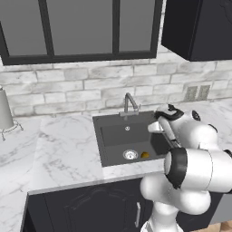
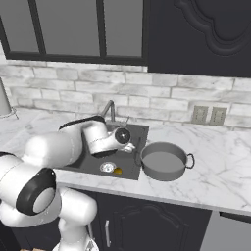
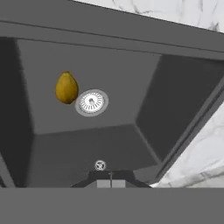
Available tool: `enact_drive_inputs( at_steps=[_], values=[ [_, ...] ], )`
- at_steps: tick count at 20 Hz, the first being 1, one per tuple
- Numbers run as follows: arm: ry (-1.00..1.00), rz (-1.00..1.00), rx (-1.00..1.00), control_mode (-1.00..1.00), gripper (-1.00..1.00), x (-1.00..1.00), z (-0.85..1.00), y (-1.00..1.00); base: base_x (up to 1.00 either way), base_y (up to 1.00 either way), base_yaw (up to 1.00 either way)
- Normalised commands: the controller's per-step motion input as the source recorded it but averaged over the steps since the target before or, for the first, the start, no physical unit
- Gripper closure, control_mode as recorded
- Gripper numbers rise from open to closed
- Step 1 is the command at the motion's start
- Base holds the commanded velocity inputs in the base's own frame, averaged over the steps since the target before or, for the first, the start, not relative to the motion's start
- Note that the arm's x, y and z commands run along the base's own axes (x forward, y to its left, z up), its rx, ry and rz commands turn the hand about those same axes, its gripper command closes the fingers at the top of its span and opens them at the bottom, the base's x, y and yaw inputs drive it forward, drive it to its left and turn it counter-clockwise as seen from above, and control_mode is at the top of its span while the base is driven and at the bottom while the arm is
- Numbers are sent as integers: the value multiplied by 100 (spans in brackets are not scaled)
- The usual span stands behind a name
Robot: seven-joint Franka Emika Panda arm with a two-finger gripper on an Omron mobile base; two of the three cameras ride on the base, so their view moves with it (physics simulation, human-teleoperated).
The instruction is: Dump the lemon from the pot into the sink. Then turn on the water and wash the lemon. Then turn off the water and put the lemon back in the pot.
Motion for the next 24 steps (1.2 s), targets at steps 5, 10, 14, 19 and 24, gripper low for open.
enact_drive_inputs(
  at_steps=[5, 10, 14, 19, 24],
  values=[
    [58, -2, -14, -100, 100, 0, 100, -2, 0, 0, 0],
    [53, 0, -12, -100, 100, 0, 100, -1, 0, 0, 0],
    [32, 0, -18, -100, 100, -4, 85, 31, 0, 0, 0],
    [4, -8, -16, -100, -100, -20, 24, 54, 0, 0, 0],
    [-13, -24, -3, -100, -100, -28, -2, 32, 0, 0, 0]
  ],
)
